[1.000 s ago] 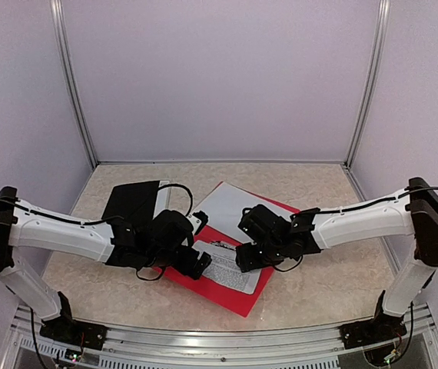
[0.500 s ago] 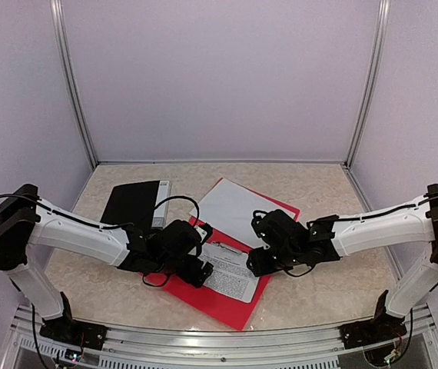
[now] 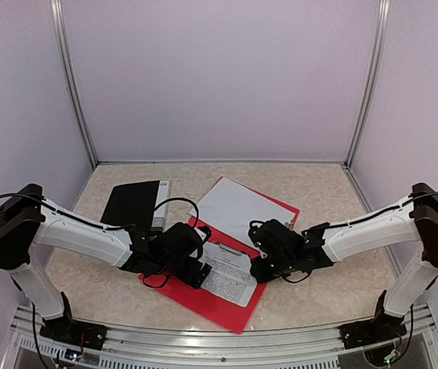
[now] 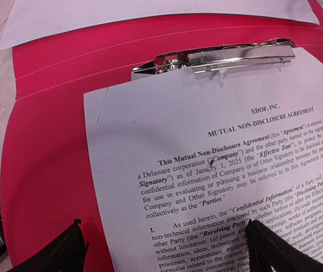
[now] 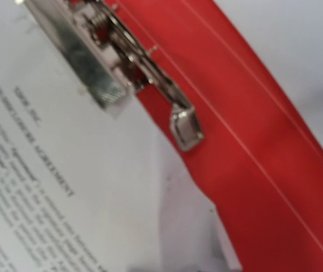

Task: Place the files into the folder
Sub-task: Adjust the file in the folder with some files.

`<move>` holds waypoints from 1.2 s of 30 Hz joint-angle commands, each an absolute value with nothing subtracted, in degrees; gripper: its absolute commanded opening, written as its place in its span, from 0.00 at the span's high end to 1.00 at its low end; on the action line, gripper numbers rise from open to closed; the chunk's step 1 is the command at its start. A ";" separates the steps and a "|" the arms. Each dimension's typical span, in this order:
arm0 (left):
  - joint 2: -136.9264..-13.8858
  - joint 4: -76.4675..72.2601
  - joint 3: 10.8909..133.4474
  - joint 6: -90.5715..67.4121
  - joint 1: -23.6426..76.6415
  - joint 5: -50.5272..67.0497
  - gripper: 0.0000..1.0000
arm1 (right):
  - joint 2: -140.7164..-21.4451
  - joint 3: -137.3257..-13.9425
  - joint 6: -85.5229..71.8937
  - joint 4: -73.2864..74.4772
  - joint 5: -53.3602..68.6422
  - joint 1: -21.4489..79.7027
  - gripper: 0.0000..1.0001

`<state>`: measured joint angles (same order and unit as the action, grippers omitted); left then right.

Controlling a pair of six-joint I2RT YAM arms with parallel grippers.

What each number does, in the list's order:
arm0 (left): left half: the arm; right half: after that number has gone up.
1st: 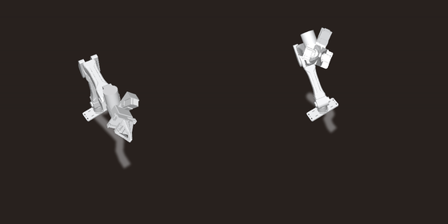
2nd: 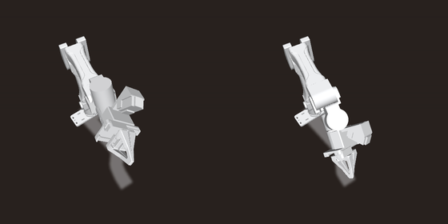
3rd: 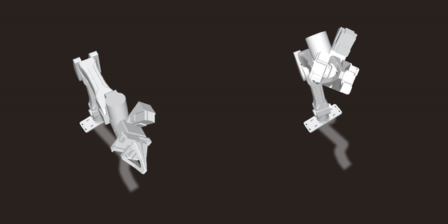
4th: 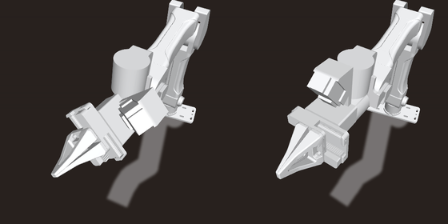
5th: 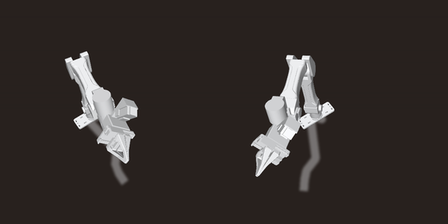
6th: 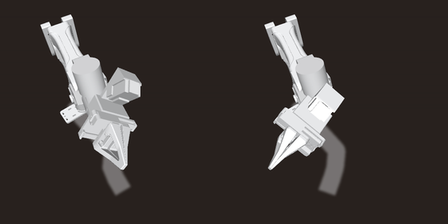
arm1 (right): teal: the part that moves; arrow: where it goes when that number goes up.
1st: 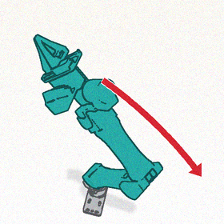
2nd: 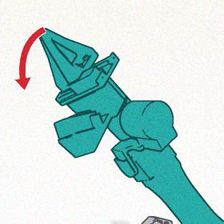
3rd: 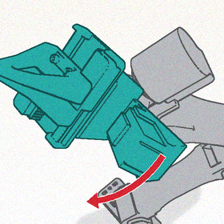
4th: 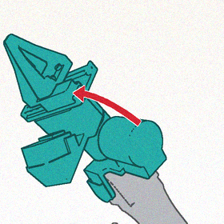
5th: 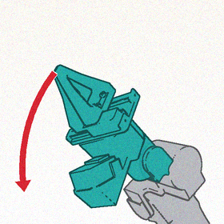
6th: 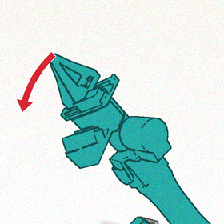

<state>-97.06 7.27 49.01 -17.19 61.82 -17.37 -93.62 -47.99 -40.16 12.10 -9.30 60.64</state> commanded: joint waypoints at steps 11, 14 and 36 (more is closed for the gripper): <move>-97.04 10.18 49.70 -14.30 61.23 -20.82 0.06 | -102.55 -52.91 -43.60 15.78 -13.22 64.01 0.78; -95.27 9.30 49.56 -14.90 61.20 -19.45 0.05 | -104.05 -53.29 -46.17 15.70 -13.15 64.13 0.79; -94.41 14.05 49.66 -20.21 56.44 -10.32 0.17 | -103.72 -52.29 -54.93 19.71 -17.40 64.52 0.80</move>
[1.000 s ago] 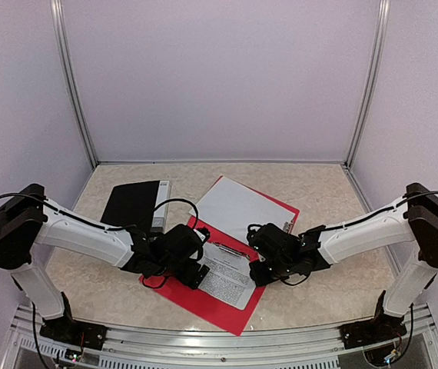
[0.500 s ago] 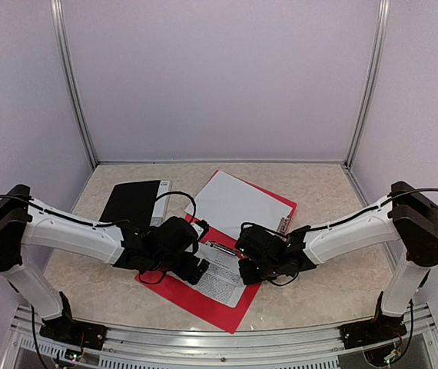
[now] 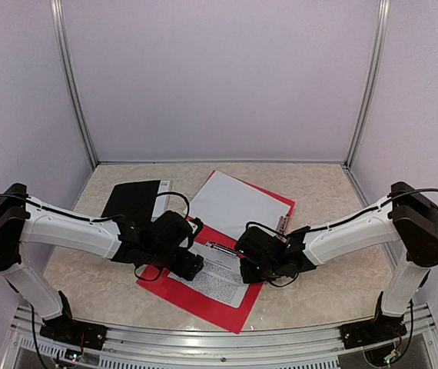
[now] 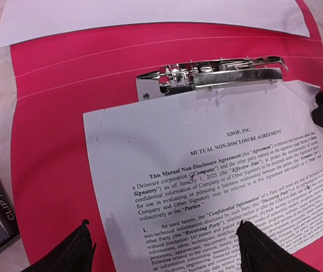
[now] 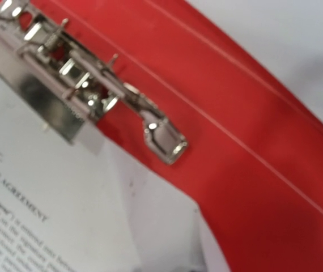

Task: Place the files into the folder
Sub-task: Adjust the file in the folder with some files.

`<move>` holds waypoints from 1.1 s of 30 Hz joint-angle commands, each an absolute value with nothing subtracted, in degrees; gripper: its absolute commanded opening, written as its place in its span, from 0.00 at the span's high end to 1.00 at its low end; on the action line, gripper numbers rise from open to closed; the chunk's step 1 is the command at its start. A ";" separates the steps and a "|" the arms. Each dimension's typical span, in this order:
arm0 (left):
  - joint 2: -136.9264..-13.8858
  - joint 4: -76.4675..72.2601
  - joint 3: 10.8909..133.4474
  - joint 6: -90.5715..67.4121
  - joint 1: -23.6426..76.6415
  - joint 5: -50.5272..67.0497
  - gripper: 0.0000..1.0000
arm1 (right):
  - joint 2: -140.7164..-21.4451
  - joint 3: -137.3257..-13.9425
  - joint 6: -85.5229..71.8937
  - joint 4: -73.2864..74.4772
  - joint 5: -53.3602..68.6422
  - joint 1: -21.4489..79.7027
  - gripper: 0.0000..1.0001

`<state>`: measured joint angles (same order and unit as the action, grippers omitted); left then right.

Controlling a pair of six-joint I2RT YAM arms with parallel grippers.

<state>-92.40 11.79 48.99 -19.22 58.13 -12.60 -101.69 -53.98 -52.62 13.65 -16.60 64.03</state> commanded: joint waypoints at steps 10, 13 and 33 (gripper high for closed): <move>-100.74 14.94 53.65 -18.17 55.04 -11.39 0.24 | -102.56 -51.22 -56.46 21.85 -18.53 64.34 0.80; -102.11 15.16 54.96 -17.65 54.97 -12.52 0.26 | -101.57 -50.40 -56.38 21.67 -18.45 64.34 0.79; -105.91 17.99 61.35 -15.31 53.78 -16.84 0.32 | -98.82 -53.42 -51.17 21.75 -18.43 64.35 0.68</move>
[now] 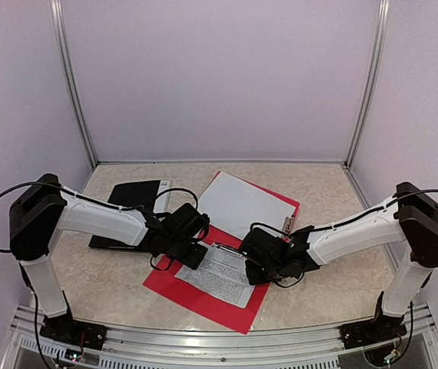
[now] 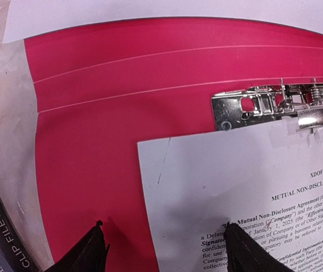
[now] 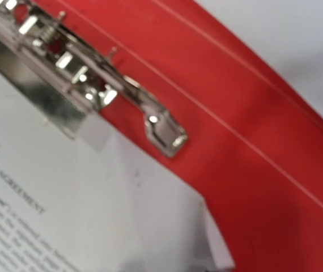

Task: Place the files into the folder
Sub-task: Adjust the file in the folder with some files.

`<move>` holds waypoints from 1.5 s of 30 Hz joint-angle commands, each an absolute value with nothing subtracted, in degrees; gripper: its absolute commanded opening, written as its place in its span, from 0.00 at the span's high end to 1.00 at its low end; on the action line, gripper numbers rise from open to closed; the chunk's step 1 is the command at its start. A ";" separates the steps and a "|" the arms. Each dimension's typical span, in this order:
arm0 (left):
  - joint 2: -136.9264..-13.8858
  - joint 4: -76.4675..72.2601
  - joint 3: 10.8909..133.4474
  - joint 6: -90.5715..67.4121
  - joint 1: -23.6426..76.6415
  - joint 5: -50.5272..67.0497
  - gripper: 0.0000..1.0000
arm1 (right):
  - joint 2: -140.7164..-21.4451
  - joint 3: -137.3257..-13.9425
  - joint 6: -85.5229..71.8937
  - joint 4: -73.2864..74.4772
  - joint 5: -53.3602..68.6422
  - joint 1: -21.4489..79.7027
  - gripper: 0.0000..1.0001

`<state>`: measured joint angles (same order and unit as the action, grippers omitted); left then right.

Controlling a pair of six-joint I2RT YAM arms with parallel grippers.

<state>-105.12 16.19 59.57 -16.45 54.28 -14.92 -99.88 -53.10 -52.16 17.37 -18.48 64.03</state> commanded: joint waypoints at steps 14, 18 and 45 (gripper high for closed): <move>-108.44 17.13 64.25 -12.66 53.11 -18.18 0.32 | -97.95 -53.30 -46.73 18.02 -16.81 64.51 0.61; -109.20 16.69 65.08 -11.97 52.62 -18.60 0.33 | -97.82 -53.17 -45.69 17.03 -15.93 64.53 0.60; -103.97 14.34 65.37 -10.00 51.33 -16.45 0.32 | -103.05 -55.21 -48.66 22.14 -17.83 64.56 0.66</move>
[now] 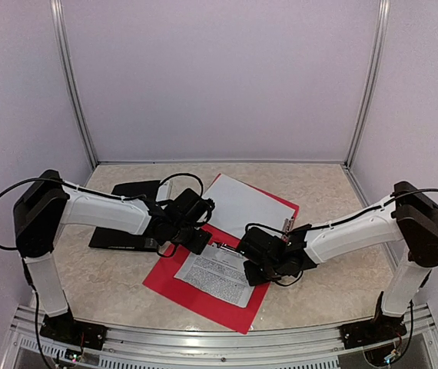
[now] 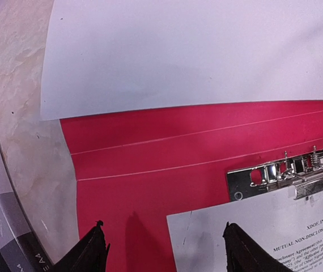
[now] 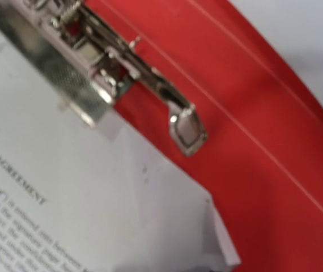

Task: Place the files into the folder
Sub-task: Adjust the file in the folder with some files.

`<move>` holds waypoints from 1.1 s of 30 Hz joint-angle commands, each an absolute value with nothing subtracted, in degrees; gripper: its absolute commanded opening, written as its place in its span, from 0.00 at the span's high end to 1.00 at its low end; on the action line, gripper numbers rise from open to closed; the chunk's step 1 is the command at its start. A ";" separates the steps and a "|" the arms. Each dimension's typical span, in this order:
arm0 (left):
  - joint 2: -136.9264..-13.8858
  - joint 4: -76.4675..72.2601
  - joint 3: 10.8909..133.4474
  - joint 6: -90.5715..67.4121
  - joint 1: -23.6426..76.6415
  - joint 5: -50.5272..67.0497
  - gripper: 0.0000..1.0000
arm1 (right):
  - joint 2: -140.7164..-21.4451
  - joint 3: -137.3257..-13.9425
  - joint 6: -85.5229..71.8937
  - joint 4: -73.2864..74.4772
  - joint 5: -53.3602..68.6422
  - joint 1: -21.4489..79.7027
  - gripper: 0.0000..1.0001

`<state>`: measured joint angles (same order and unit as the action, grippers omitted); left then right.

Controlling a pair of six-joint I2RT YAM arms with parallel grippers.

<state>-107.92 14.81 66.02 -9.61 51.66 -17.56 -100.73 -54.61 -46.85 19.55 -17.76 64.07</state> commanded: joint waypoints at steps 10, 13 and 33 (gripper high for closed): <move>-102.74 15.49 65.46 -9.93 51.58 -16.17 0.32 | -101.36 -55.26 -48.75 22.35 -17.84 64.53 0.66; -102.58 15.60 65.39 -10.03 51.76 -16.26 0.32 | -101.04 -55.03 -49.66 23.05 -17.70 64.52 0.66; -102.40 15.52 65.24 -10.08 52.29 -16.37 0.32 | -96.81 -57.66 -50.58 26.00 -20.65 65.37 0.52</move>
<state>-103.83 15.09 65.80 -9.96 51.90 -16.75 -100.31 -56.07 -50.85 23.35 -18.59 64.77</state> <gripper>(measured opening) 0.683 0.467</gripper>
